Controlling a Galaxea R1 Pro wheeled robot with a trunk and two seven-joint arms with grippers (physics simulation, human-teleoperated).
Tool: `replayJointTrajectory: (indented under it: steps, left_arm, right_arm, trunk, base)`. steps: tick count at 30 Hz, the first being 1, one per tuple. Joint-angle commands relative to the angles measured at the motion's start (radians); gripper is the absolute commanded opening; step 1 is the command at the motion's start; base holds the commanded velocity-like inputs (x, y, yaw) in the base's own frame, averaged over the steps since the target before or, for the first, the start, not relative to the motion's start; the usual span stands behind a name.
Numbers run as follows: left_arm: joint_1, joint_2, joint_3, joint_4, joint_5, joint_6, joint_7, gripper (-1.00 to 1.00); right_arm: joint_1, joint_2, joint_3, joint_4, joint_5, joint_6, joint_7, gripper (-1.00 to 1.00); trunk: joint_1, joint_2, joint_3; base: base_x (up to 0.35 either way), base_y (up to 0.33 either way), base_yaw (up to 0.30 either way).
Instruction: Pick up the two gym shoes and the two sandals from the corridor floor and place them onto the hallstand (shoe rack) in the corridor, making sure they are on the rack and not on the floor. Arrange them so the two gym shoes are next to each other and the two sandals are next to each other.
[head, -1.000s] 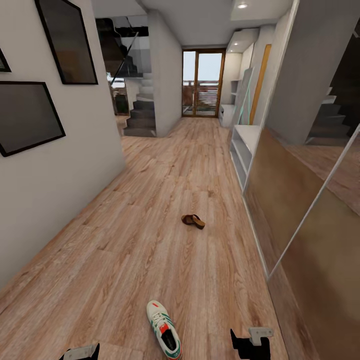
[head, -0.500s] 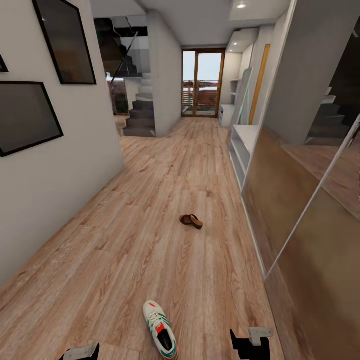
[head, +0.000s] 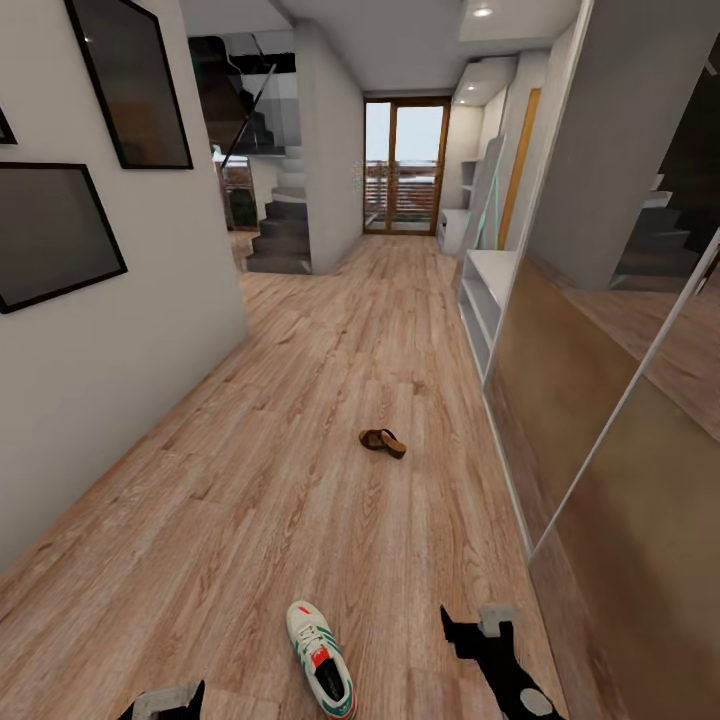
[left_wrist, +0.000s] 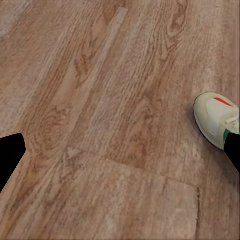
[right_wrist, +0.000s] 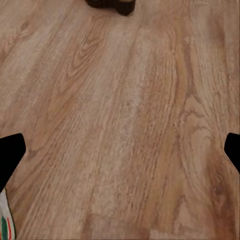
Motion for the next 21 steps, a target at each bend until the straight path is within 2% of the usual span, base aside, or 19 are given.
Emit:
replayJointTrajectory:
  steps: [1, 2, 6, 7, 10, 11, 12, 13, 15, 21]
  left_arm:
    - [-0.001, 0.0, 0.005, 0.001, 0.007, -0.002, -0.009, 1.0]
    - [-0.025, -0.005, 0.002, -0.007, 0.006, 0.018, -0.009, 1.0]
    - [-0.086, -0.009, 0.002, -0.007, 0.003, 0.075, -0.009, 1.0]
    - [-0.12, -0.01, 0.001, -0.005, 0.001, 0.117, -0.009, 1.0]
    - [-0.163, -0.011, 0.001, -0.007, -0.001, 0.184, -0.009, 1.0]
    - [-0.189, -0.011, 0.0, -0.009, -0.003, 0.225, -0.009, 1.0]
    - [-0.2, -0.011, 0.0, -0.01, -0.003, 0.243, -0.009, 1.0]
    - [-0.229, -0.011, -0.002, -0.014, -0.004, 0.285, -0.009, 1.0]
    - [-0.254, -0.01, -0.002, -0.016, -0.005, 0.308, -0.009, 1.0]
    - [-0.276, -0.009, -0.003, -0.013, -0.006, 0.324, -0.01, 1.0]
  right_arm:
    - [-0.001, -0.001, 0.007, -0.003, -0.011, -0.003, -0.001, 1.0]
    - [-0.029, -0.001, 0.006, -0.142, 0.001, 0.135, -0.003, 1.0]
    - [-0.068, 0.003, 0.005, -0.29, 0.006, 0.304, -0.005, 1.0]
    - [-0.087, 0.005, 0.004, -0.359, 0.007, 0.38, -0.005, 1.0]
    - [-0.111, 0.008, 0.003, -0.456, 0.006, 0.471, -0.005, 1.0]
    - [-0.124, 0.012, 0.003, -0.518, 0.005, 0.517, -0.005, 1.0]
    - [-0.129, 0.015, 0.003, -0.548, 0.005, 0.535, -0.005, 1.0]
    - [-0.14, 0.032, 0.002, -0.629, 0.005, 0.571, -0.005, 1.0]
    - [-0.145, 0.048, 0.002, -0.701, 0.004, 0.59, -0.004, 1.0]
    - [-0.148, 0.068, 0.004, -0.794, 0.002, 0.603, -0.002, 1.0]
  trunk:
    - [0.0, 0.0, -0.001]
    - [0.0, 0.0, -0.001]
    - [0.0, 0.0, -0.001]
    - [0.0, 0.0, -0.001]
    - [0.0, 0.0, -0.001]
    - [0.0, 0.0, -0.001]
    - [0.0, 0.0, -0.001]
    - [0.0, 0.0, -0.001]
    - [0.0, 0.0, -0.001]
    - [0.0, 0.0, -0.001]
  base:
    - [0.0, 0.0, 0.0]
    - [0.0, 0.0, 0.0]
    - [0.0, 0.0, 0.0]
    - [0.0, 0.0, 0.0]
    - [0.0, 0.0, 0.0]
    - [0.0, 0.0, 0.0]
    - [0.0, 0.0, 0.0]
    - [0.0, 0.0, 0.0]
    - [0.0, 0.0, 0.0]
    - [0.0, 0.0, 0.0]
